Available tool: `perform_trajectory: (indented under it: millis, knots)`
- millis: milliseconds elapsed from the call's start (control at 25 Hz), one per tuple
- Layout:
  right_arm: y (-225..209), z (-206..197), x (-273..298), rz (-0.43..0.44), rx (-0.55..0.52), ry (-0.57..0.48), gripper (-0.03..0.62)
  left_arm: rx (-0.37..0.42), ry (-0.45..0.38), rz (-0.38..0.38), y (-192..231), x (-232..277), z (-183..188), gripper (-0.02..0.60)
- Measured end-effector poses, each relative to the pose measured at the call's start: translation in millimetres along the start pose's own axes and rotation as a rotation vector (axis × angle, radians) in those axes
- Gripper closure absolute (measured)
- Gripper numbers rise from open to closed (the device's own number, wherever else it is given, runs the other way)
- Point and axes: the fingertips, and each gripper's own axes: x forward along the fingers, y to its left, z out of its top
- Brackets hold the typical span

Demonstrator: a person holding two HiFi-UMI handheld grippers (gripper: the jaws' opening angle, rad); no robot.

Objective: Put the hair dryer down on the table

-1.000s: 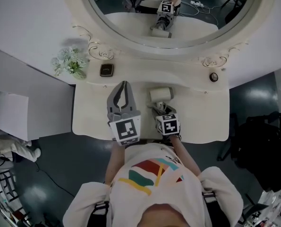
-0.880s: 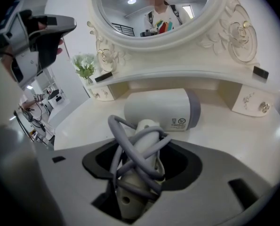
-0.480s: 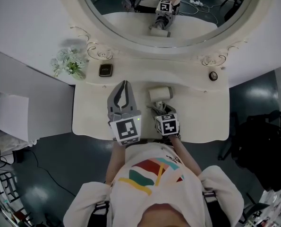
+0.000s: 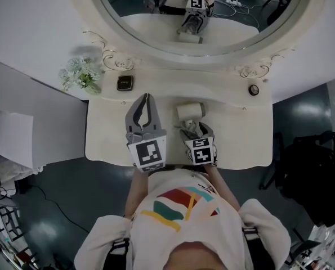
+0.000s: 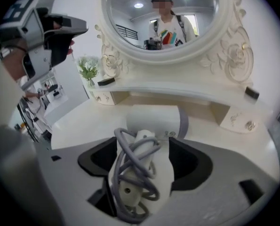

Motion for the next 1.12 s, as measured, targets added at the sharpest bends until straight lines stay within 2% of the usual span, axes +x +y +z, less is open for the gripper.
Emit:
perform_trajectory:
  millis: [80,160,360,720,1000,1120]
  knots:
    - [-5.9,12.6,-6.0,-0.043,-0.062,-0.019,0.287,-0.001,-0.005,-0.006,-1.5,1.4,1.9,0.572]
    - [-6.2,25.3,-12.9,-0.048,-0.091,-0.041,0.287,-0.004,-0.014,-0.011,-3.4,2.7,5.2,0.571]
    - [11.9,73.0,-36.2,0.016,-0.080,-0.180,0.288,-0.005,-0.030,-0.016,-4.1,4.7,10.7,0.571]
    - [12.9,168.9,-92.3,0.064,-0.027,-0.441,0.289,-0.039,-0.041,-0.023,-0.2,-1.2,42.3,0.571]
    - [18.3,225.3,-137.3,0.035,-0.110,-0.629,0.289,-0.062,-0.081,-0.016,2.8,-4.6,62.4,0.571]
    - [23.2,237.1,-149.6,0.025,-0.153,-0.677,0.289,-0.062,-0.091,-0.019,1.2,-6.4,68.6,0.571]
